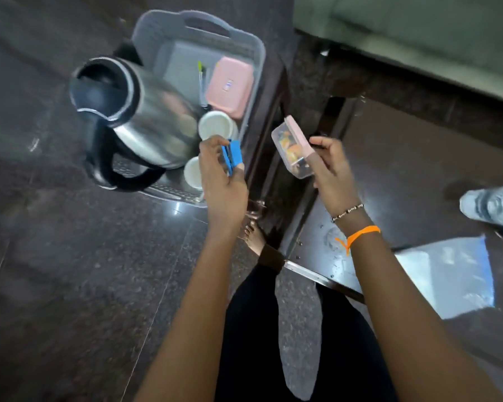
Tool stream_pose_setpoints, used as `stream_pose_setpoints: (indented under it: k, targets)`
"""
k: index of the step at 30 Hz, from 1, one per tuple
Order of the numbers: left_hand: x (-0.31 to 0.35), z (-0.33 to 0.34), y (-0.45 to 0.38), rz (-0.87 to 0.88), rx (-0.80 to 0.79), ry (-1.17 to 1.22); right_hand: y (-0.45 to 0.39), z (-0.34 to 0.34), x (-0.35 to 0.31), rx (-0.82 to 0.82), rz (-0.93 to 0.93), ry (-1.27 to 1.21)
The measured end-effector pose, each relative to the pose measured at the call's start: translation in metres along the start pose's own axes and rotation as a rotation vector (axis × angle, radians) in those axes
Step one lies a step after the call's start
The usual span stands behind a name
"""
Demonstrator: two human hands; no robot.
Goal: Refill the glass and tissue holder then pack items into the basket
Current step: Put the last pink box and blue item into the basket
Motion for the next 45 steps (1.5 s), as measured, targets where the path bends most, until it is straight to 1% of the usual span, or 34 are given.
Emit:
stream_pose_setpoints:
  k: [2, 3, 7, 11, 15, 17, 21, 24, 26, 29, 30, 32, 35, 36, 37, 39, 41, 42, 45]
  targets:
    - [0.002, -0.023, -0.021, -0.014, 0.044, -0.009, -0.02, 0.03, -0.021, -0.019, -0.046, 0.041]
    - [0.001, -0.029, -0.03, -0.03, 0.039, -0.008, -0.029, 0.042, -0.03, -0.017, -0.077, 0.071]
    - [-0.002, -0.039, -0.055, -0.086, -0.02, -0.069, -0.067, 0.084, -0.063, 0.022, -0.164, 0.226]
    - [-0.005, -0.039, -0.066, -0.135, -0.068, -0.089, -0.102, 0.111, -0.092, 0.006, -0.301, 0.409]
    - [-0.005, -0.038, -0.069, -0.121, -0.087, -0.093, -0.136, 0.139, -0.114, -0.094, -0.453, 0.608]
    - [-0.005, -0.036, -0.072, -0.101, -0.105, -0.112, -0.154, 0.16, -0.119, -0.168, -0.475, 0.704]
    - [-0.004, -0.033, -0.074, -0.111, -0.148, -0.147, -0.189, 0.205, -0.112, -0.322, -0.456, 0.874]
    - [-0.007, -0.035, -0.078, -0.148, -0.164, -0.137, -0.198, 0.231, -0.107, -0.425, -0.439, 0.895]
    - [-0.009, -0.036, -0.08, -0.161, -0.17, -0.121, -0.198, 0.234, -0.106, -0.465, -0.426, 0.871]
    - [-0.012, -0.034, -0.082, -0.187, -0.183, -0.088, -0.191, 0.211, -0.11, -0.436, -0.391, 0.778]
    - [-0.013, -0.032, -0.083, -0.201, -0.199, -0.063, -0.184, 0.2, -0.112, -0.451, -0.377, 0.773]
    - [-0.012, -0.026, -0.083, -0.22, -0.226, -0.004, -0.162, 0.176, -0.111, -0.527, -0.307, 0.773]
    - [-0.004, -0.019, -0.084, -0.208, -0.213, 0.068, -0.125, 0.147, -0.1, -0.666, -0.17, 0.843]
    - [0.0, -0.018, -0.086, -0.202, -0.205, 0.084, -0.117, 0.143, -0.095, -0.686, -0.131, 0.799]
    - [0.004, -0.016, -0.087, -0.197, -0.199, 0.102, -0.113, 0.14, -0.092, -0.684, -0.105, 0.724]
    - [0.013, -0.015, -0.092, -0.179, -0.183, 0.145, -0.117, 0.135, -0.092, -0.629, -0.097, 0.587]
    - [0.019, -0.014, -0.096, -0.145, -0.177, 0.205, -0.13, 0.128, -0.095, -0.534, -0.119, 0.537]
    - [0.021, -0.014, -0.099, -0.129, -0.181, 0.22, -0.14, 0.124, -0.099, -0.452, -0.146, 0.513]
    - [0.027, -0.011, -0.108, -0.081, -0.185, 0.147, -0.173, 0.107, -0.107, -0.111, -0.252, 0.393]
Point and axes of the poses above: each hand's wrist, its own y-axis away from the middle knuckle, its own z-axis out of the palm, x = y × z, the point moved 6 cm from there along -y, towards the middle knuckle, and after that the axes turned 10 degrees about -z, right-handed, at the moved point
